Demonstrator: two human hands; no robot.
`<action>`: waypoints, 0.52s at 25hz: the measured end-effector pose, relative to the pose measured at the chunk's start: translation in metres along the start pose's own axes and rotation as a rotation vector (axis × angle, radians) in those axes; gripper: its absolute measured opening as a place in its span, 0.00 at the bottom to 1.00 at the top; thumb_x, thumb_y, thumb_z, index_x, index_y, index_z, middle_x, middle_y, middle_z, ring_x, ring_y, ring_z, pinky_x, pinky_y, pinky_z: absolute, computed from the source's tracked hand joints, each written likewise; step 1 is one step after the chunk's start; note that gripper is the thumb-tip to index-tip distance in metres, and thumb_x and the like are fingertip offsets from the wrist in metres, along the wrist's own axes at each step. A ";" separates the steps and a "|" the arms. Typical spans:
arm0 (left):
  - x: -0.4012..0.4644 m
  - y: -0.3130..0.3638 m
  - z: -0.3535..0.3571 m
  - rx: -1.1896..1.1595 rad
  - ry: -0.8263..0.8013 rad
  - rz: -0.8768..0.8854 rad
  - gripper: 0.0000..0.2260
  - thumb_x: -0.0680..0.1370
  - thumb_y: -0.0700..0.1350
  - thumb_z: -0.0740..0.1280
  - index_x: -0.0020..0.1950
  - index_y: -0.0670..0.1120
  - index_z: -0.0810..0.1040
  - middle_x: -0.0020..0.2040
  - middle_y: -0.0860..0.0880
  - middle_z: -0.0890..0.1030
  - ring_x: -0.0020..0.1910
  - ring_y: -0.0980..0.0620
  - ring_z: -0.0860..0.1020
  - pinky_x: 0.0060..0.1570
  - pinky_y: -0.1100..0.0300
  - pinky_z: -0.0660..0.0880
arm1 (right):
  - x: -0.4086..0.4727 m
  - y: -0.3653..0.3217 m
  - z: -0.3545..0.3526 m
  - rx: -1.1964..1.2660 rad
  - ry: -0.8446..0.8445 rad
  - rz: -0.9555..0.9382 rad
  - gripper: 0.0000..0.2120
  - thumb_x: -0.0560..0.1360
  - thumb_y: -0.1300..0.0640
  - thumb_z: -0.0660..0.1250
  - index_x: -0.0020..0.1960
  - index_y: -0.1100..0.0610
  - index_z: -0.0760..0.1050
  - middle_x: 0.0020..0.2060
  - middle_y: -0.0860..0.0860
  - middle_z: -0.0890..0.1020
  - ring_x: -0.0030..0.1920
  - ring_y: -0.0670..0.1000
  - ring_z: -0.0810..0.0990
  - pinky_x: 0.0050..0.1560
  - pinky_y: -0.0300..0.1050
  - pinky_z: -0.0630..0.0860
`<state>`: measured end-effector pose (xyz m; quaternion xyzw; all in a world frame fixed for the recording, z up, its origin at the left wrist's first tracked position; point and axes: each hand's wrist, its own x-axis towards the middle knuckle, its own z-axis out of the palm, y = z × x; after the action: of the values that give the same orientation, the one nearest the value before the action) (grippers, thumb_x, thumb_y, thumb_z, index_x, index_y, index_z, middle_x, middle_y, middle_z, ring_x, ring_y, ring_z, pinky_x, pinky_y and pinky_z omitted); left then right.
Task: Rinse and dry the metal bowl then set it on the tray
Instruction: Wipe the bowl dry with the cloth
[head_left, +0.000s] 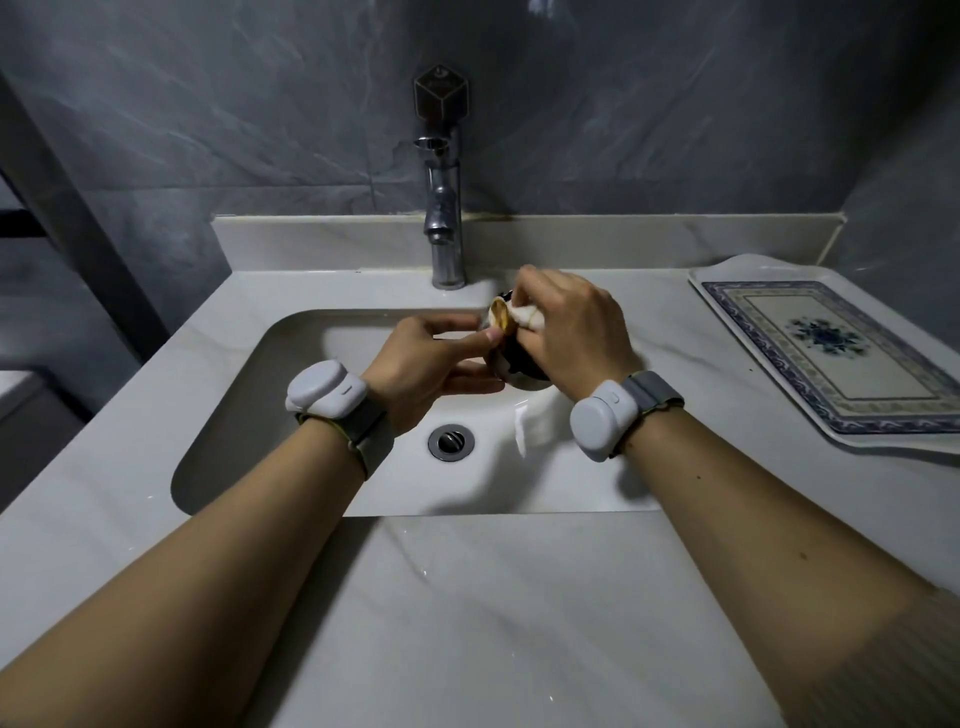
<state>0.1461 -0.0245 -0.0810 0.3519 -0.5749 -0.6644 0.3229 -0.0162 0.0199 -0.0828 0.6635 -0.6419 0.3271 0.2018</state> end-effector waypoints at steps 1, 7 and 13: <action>0.000 0.000 0.002 -0.006 -0.002 -0.001 0.15 0.77 0.37 0.70 0.63 0.36 0.78 0.56 0.31 0.82 0.50 0.31 0.82 0.47 0.49 0.83 | 0.000 0.001 0.000 -0.033 0.020 0.033 0.07 0.70 0.58 0.70 0.46 0.55 0.72 0.39 0.53 0.79 0.39 0.58 0.76 0.33 0.47 0.70; 0.002 -0.002 0.008 -0.028 0.075 0.027 0.16 0.76 0.34 0.71 0.63 0.35 0.77 0.51 0.30 0.83 0.48 0.30 0.83 0.50 0.43 0.83 | 0.001 0.003 0.001 -0.180 0.016 0.183 0.07 0.73 0.56 0.70 0.50 0.53 0.74 0.45 0.53 0.80 0.45 0.58 0.78 0.37 0.45 0.64; 0.002 -0.004 0.010 0.051 0.217 0.046 0.19 0.75 0.34 0.71 0.66 0.36 0.75 0.50 0.31 0.83 0.45 0.35 0.83 0.47 0.44 0.83 | 0.006 0.004 0.000 -0.271 -0.204 0.184 0.08 0.77 0.59 0.64 0.53 0.55 0.80 0.50 0.55 0.79 0.53 0.59 0.76 0.41 0.50 0.72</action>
<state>0.1366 -0.0205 -0.0839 0.4167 -0.5611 -0.6000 0.3893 -0.0208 0.0154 -0.0794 0.5986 -0.7551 0.1858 0.1924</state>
